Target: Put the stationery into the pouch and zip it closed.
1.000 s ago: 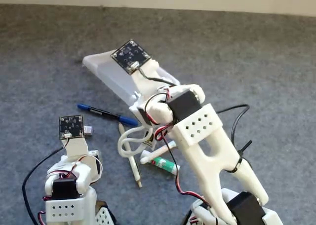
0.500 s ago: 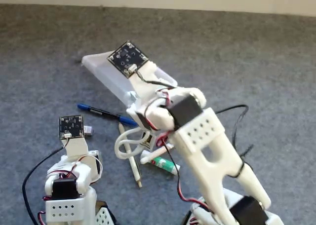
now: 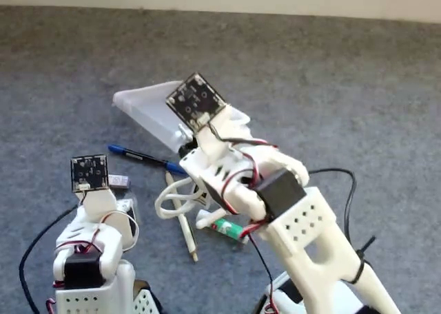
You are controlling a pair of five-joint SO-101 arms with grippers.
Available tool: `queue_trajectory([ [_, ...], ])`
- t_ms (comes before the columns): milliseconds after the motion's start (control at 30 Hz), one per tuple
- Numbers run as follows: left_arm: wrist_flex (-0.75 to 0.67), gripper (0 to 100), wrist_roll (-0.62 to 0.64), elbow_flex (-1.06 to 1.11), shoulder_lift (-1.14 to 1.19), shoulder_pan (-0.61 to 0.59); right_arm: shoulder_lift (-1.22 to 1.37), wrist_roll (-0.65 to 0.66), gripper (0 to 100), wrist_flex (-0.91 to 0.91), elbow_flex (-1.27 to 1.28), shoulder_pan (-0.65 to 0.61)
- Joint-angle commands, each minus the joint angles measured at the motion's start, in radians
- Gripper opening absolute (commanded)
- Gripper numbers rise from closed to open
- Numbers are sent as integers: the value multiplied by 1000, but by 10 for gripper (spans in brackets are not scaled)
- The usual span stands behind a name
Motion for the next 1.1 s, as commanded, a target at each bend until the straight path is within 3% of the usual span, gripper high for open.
queue_trajectory([
  [0, -37, 120, -141, -99, -2, -10, -97, -6, 5, -81, 64, -13],
  [133, -121, 120, -262, -128, -4, -8, -125, -6, 5, -90, 101, -12],
  [400, -146, 128, -258, -268, -1, 48, -140, -6, 5, -84, 105, -12],
  [500, -91, 213, -258, -297, -1, 110, -140, -8, 5, -84, 105, -12],
  [567, -64, 255, -250, -302, -1, 143, -140, -6, 5, -84, 105, -13],
  [867, -58, 260, -221, -314, -1, 265, -140, -6, 5, -81, 105, -12],
  [1067, -57, 292, -110, -407, -1, 271, -140, -9, 5, -45, 105, -12],
])
